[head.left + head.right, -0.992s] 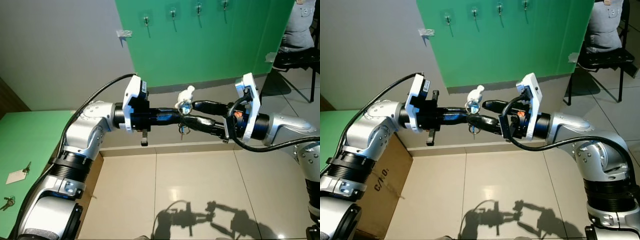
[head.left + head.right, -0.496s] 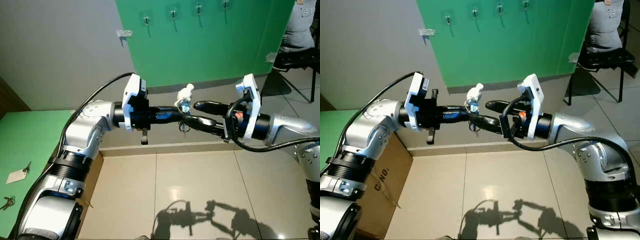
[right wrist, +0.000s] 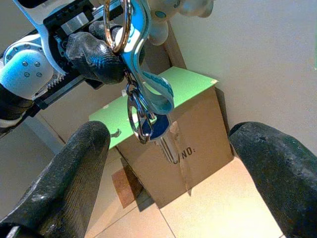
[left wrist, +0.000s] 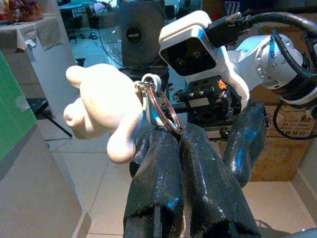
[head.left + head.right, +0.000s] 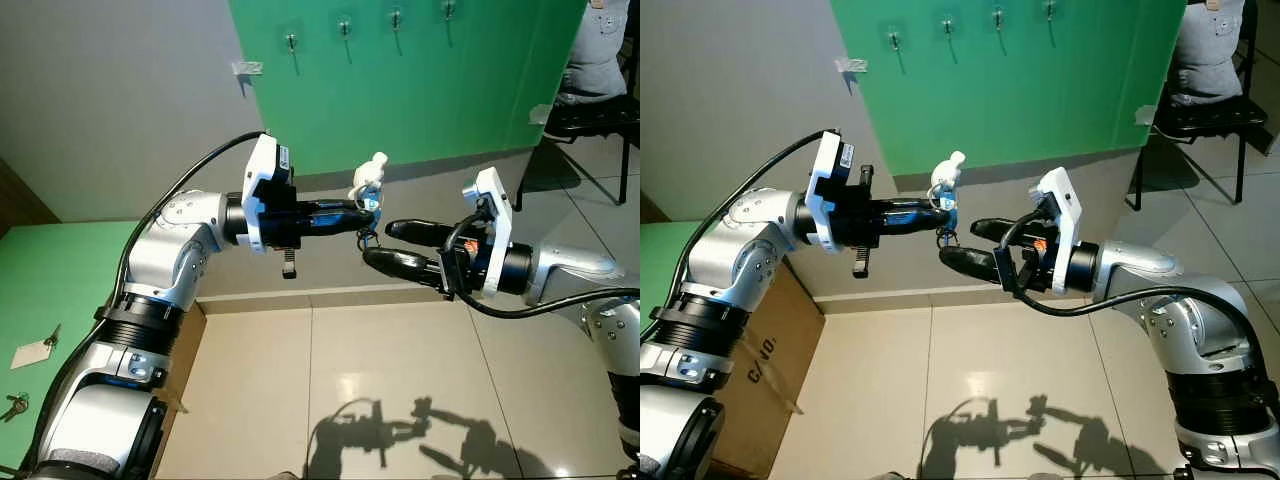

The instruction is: Hang keys on a hook

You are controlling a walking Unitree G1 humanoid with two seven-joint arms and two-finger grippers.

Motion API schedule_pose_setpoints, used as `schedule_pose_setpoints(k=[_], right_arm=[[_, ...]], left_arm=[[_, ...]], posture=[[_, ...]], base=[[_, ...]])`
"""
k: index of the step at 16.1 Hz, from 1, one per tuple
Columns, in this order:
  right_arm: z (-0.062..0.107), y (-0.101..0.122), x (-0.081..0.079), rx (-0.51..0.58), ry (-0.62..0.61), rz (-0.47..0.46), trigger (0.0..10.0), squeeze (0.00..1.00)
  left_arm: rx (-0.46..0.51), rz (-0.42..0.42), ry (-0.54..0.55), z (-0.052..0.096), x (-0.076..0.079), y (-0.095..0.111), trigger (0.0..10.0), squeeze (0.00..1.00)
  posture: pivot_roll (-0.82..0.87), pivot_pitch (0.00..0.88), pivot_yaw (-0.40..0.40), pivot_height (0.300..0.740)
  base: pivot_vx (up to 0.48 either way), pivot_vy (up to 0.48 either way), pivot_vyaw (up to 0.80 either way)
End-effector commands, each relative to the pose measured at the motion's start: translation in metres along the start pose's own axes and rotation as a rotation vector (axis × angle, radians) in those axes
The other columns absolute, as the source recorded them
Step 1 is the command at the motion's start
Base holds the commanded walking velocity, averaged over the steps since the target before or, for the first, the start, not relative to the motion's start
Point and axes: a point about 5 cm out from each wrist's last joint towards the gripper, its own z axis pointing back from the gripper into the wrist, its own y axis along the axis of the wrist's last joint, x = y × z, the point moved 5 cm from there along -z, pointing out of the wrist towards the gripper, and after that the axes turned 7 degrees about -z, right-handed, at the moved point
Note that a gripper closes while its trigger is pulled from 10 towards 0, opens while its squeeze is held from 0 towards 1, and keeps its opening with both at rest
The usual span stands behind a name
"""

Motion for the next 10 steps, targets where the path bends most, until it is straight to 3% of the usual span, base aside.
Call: schedule_pose_setpoints(k=[1,5,6,7,9,10], right_arm=[[-0.0040,0.0015,-0.0084,-0.001,0.034,0.031,10.0,0.00],[-0.0040,0.0024,-0.0064,-0.006,0.031,0.038,10.0,0.00],[-0.0044,0.0032,-0.0054,-0.004,0.027,0.045,10.0,0.72],[-0.0046,0.0033,-0.0051,-0.005,0.026,0.046,10.0,1.00],[-0.0051,0.0039,-0.0026,-0.005,0.011,0.052,10.0,0.97],[-0.0053,0.0041,0.0003,-0.009,-0.008,0.061,10.0,0.00]], left_arm=[[0.009,-0.034,0.010,0.0033,-0.0058,0.0097,0.0,0.00],[0.015,-0.032,0.012,0.0031,-0.0056,0.0107,0.0,0.00],[0.019,-0.032,0.013,0.0030,-0.0054,0.0115,0.0,0.00],[0.022,-0.031,0.013,0.0028,-0.0052,0.0121,0.0,0.00],[0.025,-0.032,0.013,0.0023,-0.0051,0.0127,0.0,0.00],[0.026,-0.031,0.014,0.0022,-0.0051,0.0130,0.0,0.00]], posture=[[-0.35,0.001,0.180,0.740],[-0.34,0.004,0.176,0.740],[-0.34,0.004,0.174,0.740],[-0.34,0.005,0.174,0.740],[-0.34,0.006,0.174,0.740],[-0.34,0.007,0.174,0.740]], base=[[0.000,0.000,0.00],[0.000,0.000,0.00],[0.000,0.000,0.00],[0.000,0.000,0.00],[0.000,0.000,0.00],[0.000,0.000,0.00]])
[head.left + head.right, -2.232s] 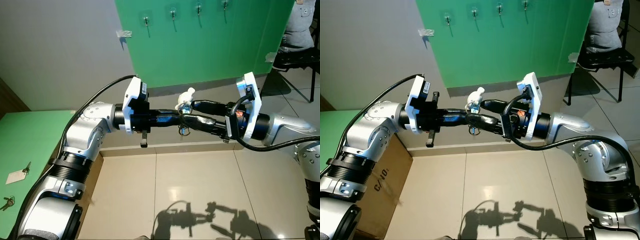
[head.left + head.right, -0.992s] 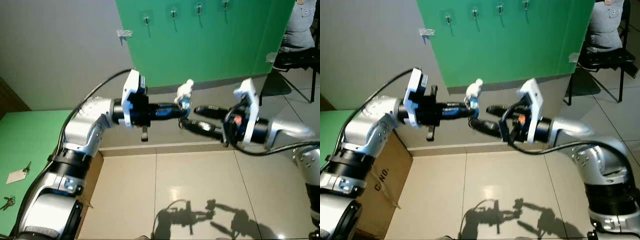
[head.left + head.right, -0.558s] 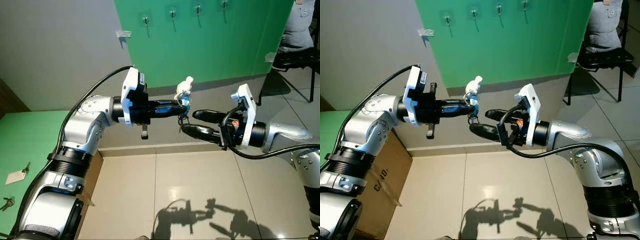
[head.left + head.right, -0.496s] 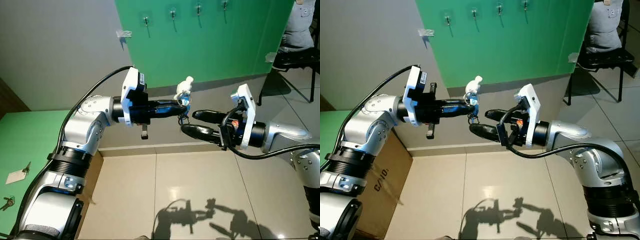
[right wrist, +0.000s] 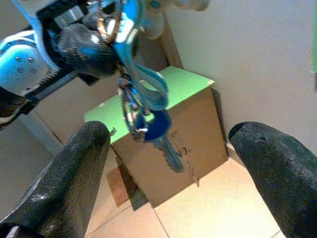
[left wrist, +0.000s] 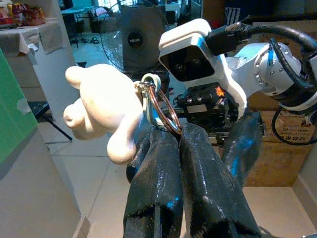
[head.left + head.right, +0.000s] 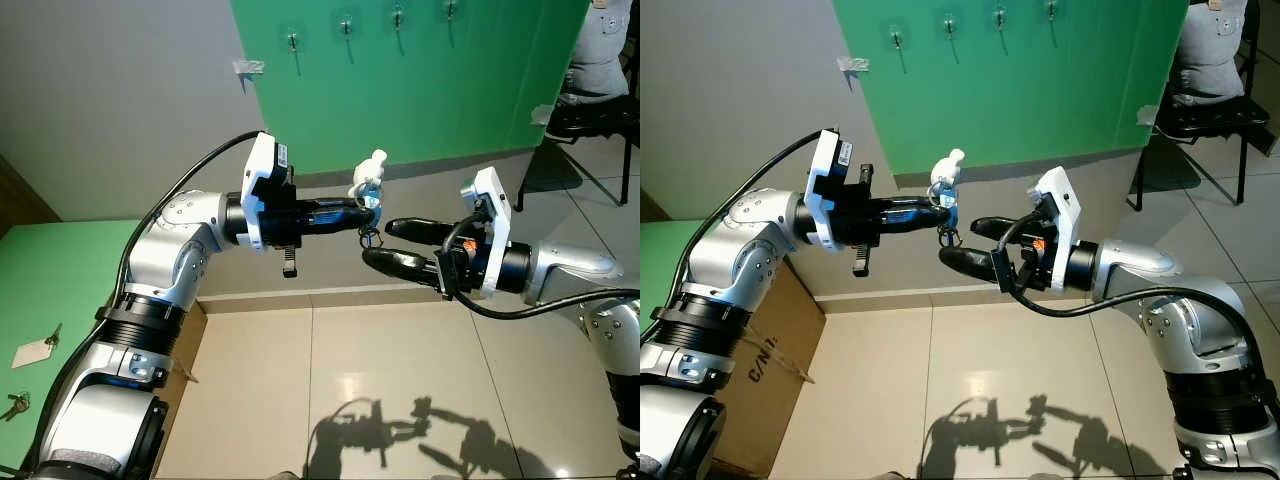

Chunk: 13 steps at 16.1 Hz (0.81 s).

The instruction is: Hang keys on a hook

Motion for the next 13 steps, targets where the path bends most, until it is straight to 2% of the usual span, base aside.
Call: schedule_pose_setpoints(k=[1,2,13], right_arm=[[-0.0047,0.0036,-0.0027,-0.005,0.008,0.030,10.0,0.00],[-0.0051,0.0041,0.0002,-0.001,-0.010,0.036,0.0,0.00],[-0.0032,0.0086,0.0000,0.019,-0.006,0.032,0.0,0.00]], left_arm=[[0.005,-0.036,0.009,0.0023,-0.0046,0.0108,0.0,0.00],[0.006,-0.035,0.009,0.0022,-0.0046,0.0110,0.0,0.00],[0.004,-0.034,0.006,0.0041,-0.0040,0.0107,0.0,0.00]], posture=[[-0.34,0.007,0.174,0.740],[-0.34,0.007,0.174,0.740],[-0.34,0.009,0.175,0.740]], base=[[0.000,0.000,0.00],[0.000,0.000,0.00],[0.000,0.000,0.00]])
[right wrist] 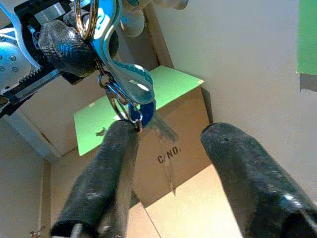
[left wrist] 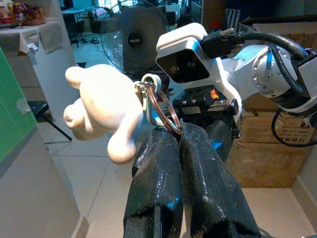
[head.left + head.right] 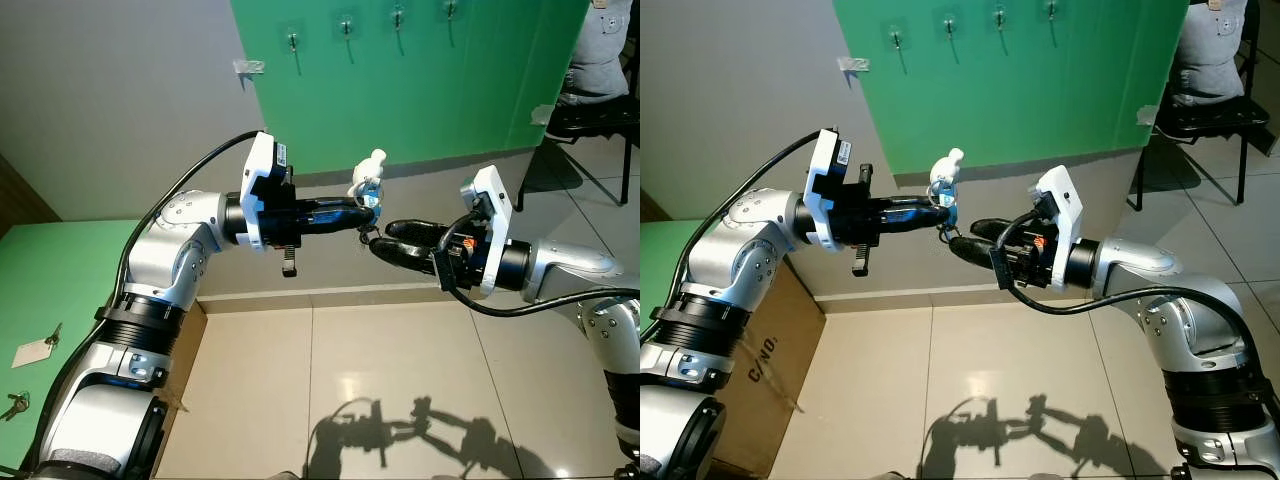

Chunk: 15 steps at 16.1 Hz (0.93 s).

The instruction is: Hang keys on a hook

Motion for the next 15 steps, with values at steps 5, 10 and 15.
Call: schedule_pose_setpoints(k=[5,10,15], right_arm=[[-0.003,0.008,-0.005,0.016,0.026,0.019,0.0,0.00],[-0.003,0.008,-0.005,0.016,0.026,0.019,0.0,0.00],[0.002,0.017,-0.007,0.061,0.052,0.013,10.0,1.00]], left_arm=[[0.002,-0.040,0.006,0.004,-0.004,0.011,0.0,0.00],[0.002,-0.040,0.006,0.004,-0.004,0.011,0.0,0.00],[-0.010,-0.033,-0.008,0.006,-0.001,0.008,0.0,0.00]], posture=[[-0.34,0.009,0.175,0.740],[-0.34,0.009,0.175,0.740],[-0.34,0.006,0.176,0.740]], base=[[0.000,0.000,0.00],[0.000,0.000,0.00],[0.000,0.000,0.00]])
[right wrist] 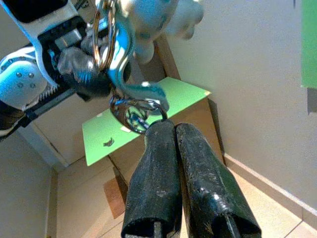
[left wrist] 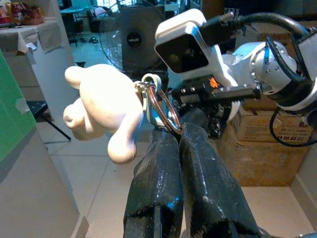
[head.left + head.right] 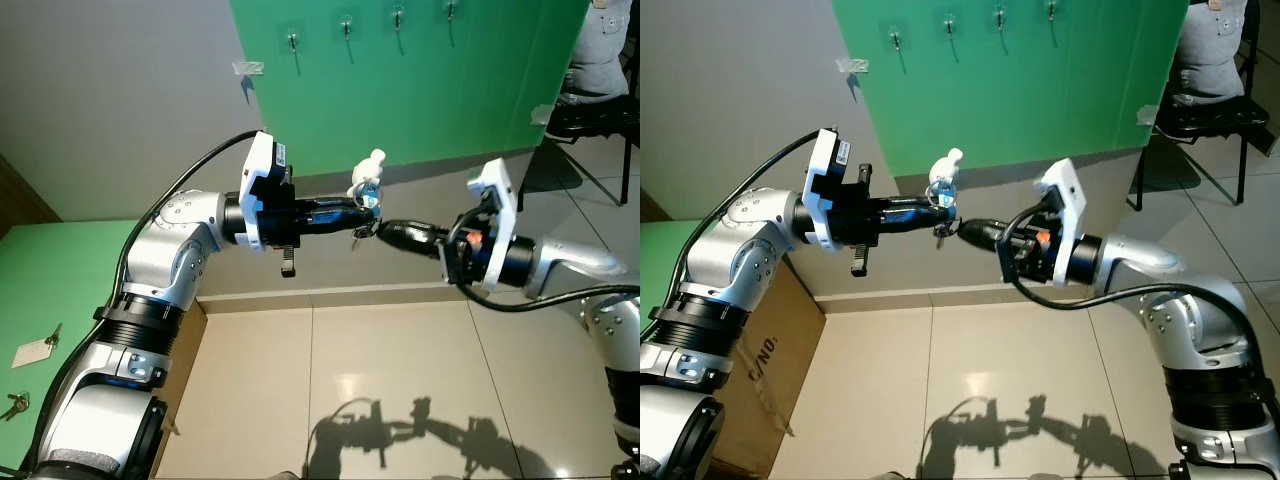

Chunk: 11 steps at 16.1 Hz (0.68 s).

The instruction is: Hang keys on a hook

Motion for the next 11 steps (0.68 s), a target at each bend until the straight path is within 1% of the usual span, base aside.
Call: schedule_pose_setpoints(k=[1,3,8,10,11], right_arm=[[0.000,0.006,-0.003,0.009,0.017,0.019,10.0,1.00],[0.006,0.002,0.002,-0.009,-0.006,0.029,10.0,1.00],[0.012,-0.004,0.005,-0.028,-0.011,0.030,10.0,1.00],[0.013,-0.006,0.013,-0.026,-0.062,0.039,10.0,1.00],[0.013,-0.006,0.020,-0.017,-0.102,0.052,10.0,1.00]], left_arm=[[-0.008,-0.031,0.003,0.005,-0.002,0.008,0.0,0.00],[-0.014,-0.030,0.003,0.006,-0.002,0.006,0.0,0.00],[-0.033,-0.037,0.008,0.008,-0.003,0.003,0.0,0.00],[-0.059,-0.054,0.059,0.010,-0.010,-0.001,0.0,0.00],[-0.080,-0.069,0.114,0.012,-0.016,-0.005,0.0,0.00]], posture=[[-0.34,0.006,0.176,0.740],[-0.34,0.001,0.175,0.740],[-0.34,0.000,0.173,0.740],[-0.34,0.000,0.172,0.740],[-0.34,0.000,0.172,0.740]], base=[[0.000,0.000,0.00],[0.000,0.000,0.00],[0.000,0.000,0.00],[0.000,0.000,0.00],[0.000,0.000,0.00]])
